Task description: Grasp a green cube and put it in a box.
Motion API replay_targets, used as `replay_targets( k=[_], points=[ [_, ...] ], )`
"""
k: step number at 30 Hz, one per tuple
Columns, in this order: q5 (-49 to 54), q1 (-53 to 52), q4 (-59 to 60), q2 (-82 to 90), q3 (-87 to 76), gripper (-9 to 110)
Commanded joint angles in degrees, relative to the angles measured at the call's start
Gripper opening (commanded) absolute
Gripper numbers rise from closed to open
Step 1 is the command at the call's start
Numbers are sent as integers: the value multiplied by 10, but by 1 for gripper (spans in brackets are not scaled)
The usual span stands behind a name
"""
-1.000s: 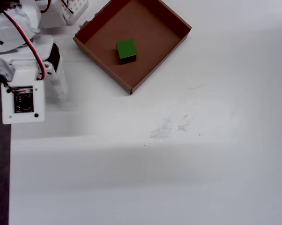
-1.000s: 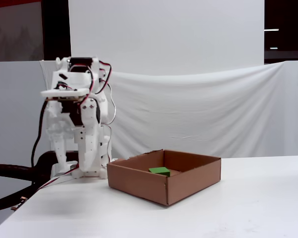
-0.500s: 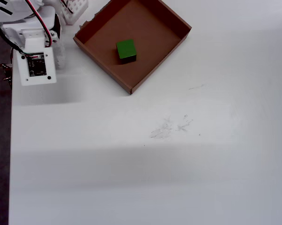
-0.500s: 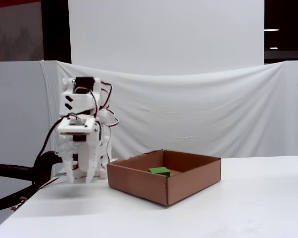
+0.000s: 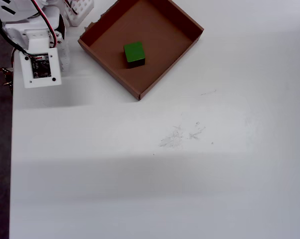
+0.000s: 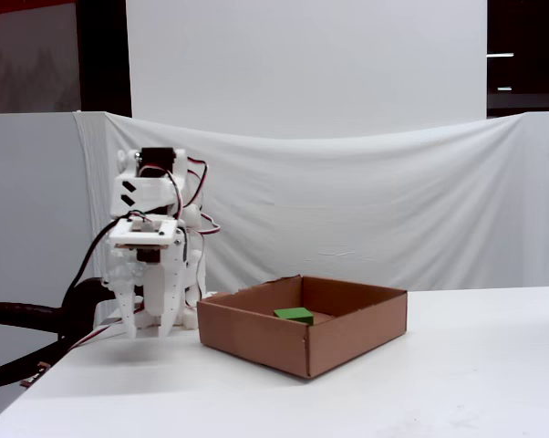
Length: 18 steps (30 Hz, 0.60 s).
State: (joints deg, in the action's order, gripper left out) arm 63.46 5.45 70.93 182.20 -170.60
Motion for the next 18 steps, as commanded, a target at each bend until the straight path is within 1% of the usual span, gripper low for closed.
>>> replay_targets(
  k=[1, 9, 12, 18],
  points=[
    [8, -3, 6, 2, 4, 14],
    [2, -4, 4, 2, 3, 14],
    [-29, -4, 2, 2, 3, 15],
    [-29, -4, 2, 2, 3, 14]
  ],
)
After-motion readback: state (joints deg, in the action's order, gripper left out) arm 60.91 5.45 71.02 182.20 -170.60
